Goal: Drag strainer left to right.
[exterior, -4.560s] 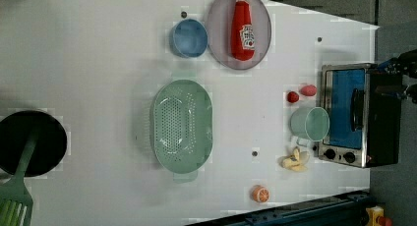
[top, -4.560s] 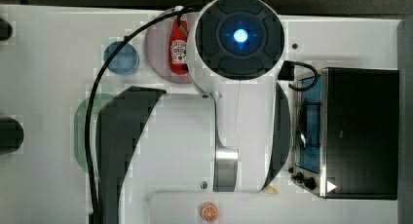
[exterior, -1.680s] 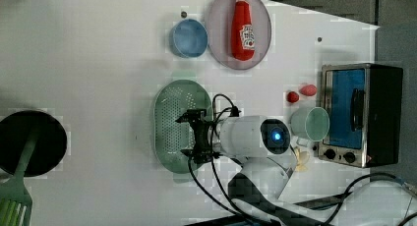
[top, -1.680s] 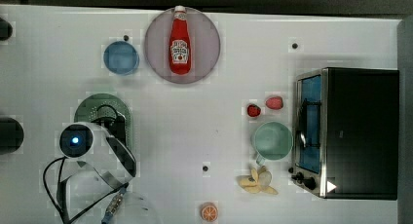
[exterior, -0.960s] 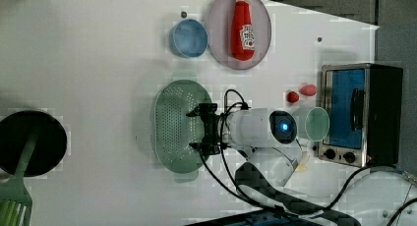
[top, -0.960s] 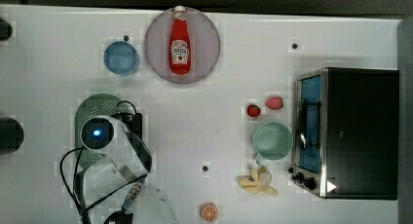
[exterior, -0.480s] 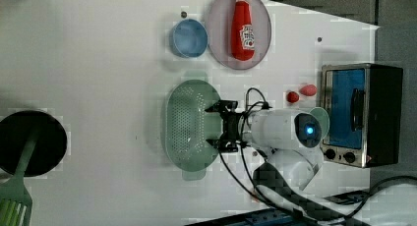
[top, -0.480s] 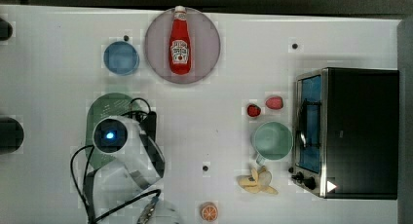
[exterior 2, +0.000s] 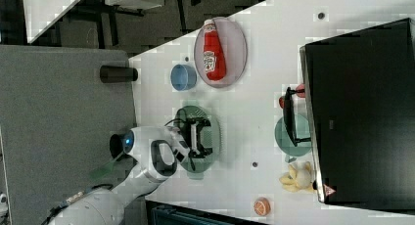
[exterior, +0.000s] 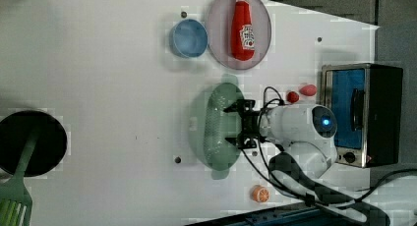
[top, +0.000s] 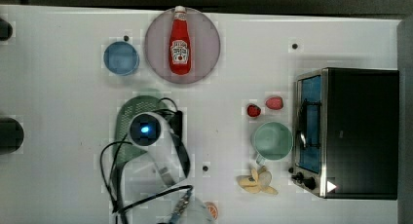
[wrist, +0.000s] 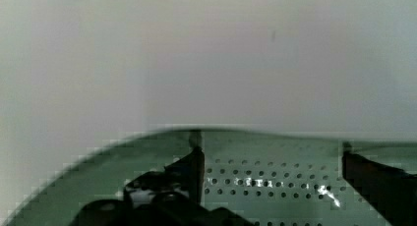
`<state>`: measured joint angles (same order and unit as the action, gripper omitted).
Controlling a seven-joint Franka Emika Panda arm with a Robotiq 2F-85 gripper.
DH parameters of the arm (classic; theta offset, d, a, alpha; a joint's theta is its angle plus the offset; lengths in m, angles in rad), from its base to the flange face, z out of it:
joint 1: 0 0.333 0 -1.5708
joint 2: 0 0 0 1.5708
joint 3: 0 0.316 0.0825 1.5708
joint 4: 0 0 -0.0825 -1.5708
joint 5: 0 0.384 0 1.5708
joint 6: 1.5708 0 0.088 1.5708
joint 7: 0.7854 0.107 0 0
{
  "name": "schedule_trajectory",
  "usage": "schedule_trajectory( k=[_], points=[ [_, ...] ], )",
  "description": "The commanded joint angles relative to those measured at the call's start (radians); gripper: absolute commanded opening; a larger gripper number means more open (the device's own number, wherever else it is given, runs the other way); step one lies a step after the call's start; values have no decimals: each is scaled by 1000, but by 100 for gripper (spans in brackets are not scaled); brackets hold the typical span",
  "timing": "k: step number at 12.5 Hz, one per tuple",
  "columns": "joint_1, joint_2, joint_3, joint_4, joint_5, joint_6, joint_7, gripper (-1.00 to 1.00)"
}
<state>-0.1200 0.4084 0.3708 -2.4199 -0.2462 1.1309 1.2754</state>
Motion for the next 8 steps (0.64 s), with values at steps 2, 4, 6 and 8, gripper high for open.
schedule_trajectory(
  k=[2,4,6,8],
  points=[
    [-90,-44,-39,-22,-5,10,-148,100],
    [-109,-52,-65,-24,-5,9,-192,100],
    [-118,-63,-97,-28,-5,6,-245,100],
    [-120,-68,-138,-29,-5,12,-291,100]
  ],
)
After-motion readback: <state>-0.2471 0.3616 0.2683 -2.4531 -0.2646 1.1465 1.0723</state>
